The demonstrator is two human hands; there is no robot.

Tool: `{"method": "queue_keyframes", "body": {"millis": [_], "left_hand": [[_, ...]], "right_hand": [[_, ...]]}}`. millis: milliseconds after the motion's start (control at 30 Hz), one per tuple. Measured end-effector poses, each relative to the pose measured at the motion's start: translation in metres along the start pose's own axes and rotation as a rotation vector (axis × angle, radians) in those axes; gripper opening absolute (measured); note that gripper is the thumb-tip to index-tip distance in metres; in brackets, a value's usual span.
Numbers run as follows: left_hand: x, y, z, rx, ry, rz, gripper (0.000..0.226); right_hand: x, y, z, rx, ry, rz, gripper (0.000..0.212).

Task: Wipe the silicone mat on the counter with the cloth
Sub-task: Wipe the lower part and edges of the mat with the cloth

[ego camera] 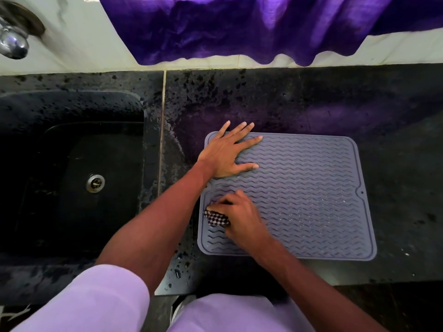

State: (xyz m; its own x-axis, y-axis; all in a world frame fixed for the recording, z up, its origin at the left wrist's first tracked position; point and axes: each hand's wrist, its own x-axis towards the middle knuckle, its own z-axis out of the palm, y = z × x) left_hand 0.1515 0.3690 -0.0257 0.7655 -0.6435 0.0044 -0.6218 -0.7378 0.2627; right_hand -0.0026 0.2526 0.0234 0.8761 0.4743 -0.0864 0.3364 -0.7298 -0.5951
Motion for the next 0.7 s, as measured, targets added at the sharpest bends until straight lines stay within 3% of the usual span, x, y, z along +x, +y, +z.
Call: {"method": "queue_keyframes", "body": {"millis": [567, 700], "left_hand": [[0.0, -0.003, 0.002, -0.001, 0.003, 0.014, 0.084], [0.0, -0.003, 0.002, -0.015, 0.015, 0.023, 0.084]], "right_hand": [[-0.058, -0.005, 0.01, 0.14, -0.192, -0.042, 0.063], [-0.037, -0.016, 0.001, 0.048, -0.127, -0.066, 0.058]]}}
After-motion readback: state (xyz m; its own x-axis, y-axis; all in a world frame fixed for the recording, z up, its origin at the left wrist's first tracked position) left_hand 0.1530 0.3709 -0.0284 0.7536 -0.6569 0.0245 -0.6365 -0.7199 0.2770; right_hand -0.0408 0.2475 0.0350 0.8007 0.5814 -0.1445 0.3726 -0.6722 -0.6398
